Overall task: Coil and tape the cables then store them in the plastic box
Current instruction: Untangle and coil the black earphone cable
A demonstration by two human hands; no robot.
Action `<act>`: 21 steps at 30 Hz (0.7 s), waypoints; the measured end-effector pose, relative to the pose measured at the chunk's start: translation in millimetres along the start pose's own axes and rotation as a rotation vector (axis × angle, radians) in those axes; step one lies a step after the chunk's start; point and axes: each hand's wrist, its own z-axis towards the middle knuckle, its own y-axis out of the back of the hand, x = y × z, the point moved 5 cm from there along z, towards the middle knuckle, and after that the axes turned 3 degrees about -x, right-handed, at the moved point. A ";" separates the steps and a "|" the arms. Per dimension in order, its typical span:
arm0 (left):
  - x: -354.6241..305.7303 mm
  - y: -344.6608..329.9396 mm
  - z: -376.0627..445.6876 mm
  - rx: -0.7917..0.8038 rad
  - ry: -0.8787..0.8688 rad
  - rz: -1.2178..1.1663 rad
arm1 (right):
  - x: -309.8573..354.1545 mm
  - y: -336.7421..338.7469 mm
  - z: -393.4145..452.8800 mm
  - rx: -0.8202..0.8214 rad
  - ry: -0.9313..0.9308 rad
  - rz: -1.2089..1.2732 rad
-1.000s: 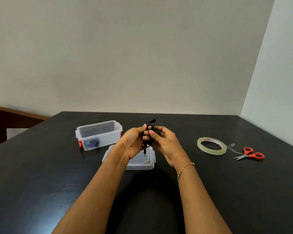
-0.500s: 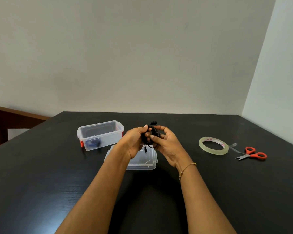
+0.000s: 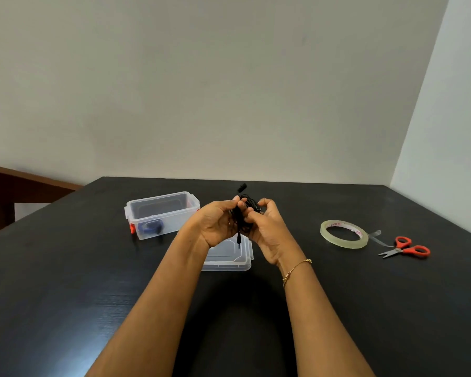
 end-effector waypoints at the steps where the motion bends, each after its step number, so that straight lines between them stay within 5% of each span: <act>1: -1.0 0.0 -0.9 -0.005 -0.001 -0.011 | 0.7 -0.5 -0.8 0.004 0.000 0.011; 9: 5.6 -11.5 0.9 -0.002 -0.057 0.139 | -4.3 4.7 -5.6 -0.074 -0.007 -0.017; 21: 2.5 -9.1 -1.8 0.052 -0.041 0.380 | -9.6 11.1 -6.1 0.063 0.018 -0.037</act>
